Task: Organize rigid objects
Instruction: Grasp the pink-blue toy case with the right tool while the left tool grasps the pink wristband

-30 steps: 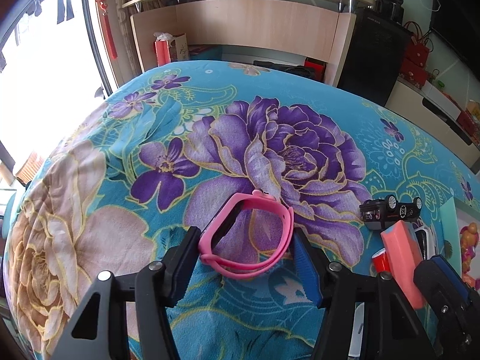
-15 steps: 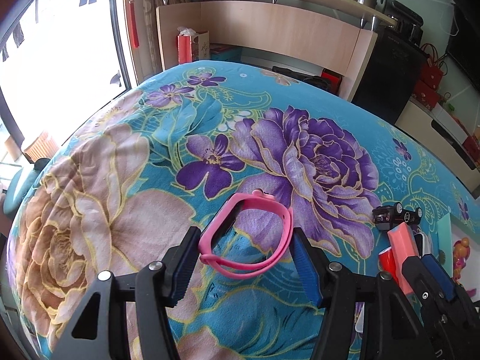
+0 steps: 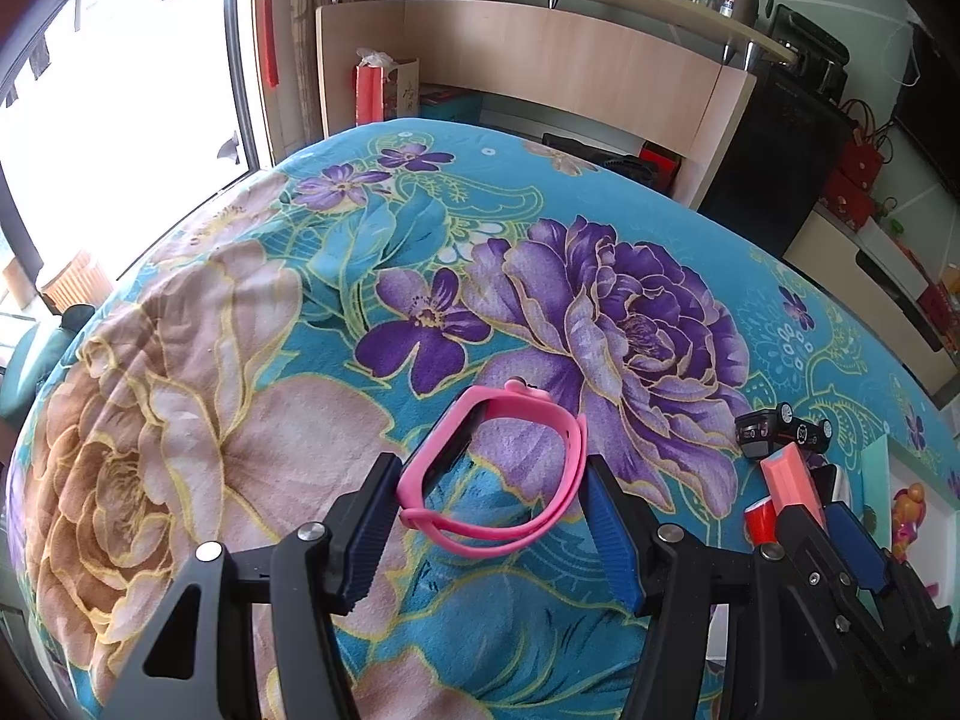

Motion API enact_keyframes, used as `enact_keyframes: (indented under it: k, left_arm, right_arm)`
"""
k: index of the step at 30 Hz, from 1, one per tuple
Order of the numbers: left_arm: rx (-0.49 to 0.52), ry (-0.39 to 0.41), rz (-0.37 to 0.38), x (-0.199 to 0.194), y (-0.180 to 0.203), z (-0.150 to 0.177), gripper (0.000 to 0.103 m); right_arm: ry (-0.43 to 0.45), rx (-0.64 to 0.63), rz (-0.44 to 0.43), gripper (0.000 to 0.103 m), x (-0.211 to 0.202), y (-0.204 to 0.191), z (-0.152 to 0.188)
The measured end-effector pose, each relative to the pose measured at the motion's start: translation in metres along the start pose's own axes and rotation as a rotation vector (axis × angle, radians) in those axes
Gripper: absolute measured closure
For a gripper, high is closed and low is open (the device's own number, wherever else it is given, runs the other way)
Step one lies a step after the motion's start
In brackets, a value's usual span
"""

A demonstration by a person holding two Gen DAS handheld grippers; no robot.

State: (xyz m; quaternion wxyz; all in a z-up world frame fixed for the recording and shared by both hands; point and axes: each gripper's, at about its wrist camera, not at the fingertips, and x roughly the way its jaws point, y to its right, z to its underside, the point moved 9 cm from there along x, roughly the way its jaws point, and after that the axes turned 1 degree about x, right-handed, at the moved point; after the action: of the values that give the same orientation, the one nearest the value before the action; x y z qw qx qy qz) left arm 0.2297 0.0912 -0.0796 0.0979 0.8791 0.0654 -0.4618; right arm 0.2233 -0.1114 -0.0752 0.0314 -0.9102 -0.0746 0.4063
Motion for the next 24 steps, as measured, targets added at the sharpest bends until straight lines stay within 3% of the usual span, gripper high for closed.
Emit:
enact_keyframes:
  k: [20,21,22,24]
  left_arm:
    - [0.01,0.055,0.002,-0.021,0.004,-0.011,0.039]
    - [0.01,0.063,0.005,-0.024,0.005,-0.013,0.039]
    - [0.012,0.07,0.009,-0.026,0.006,-0.014,0.039]
    - [0.019,0.082,0.017,-0.031,0.01,-0.016,0.039]
  right_arm:
    - [0.046,0.1,-0.081,0.064,-0.024,0.007,-0.009]
    - [0.053,0.101,-0.081,0.067,-0.028,0.008,-0.011]
    - [0.065,0.102,-0.087,0.086,-0.032,0.008,-0.013]
    - [0.087,0.112,-0.075,0.086,-0.04,0.013,-0.017]
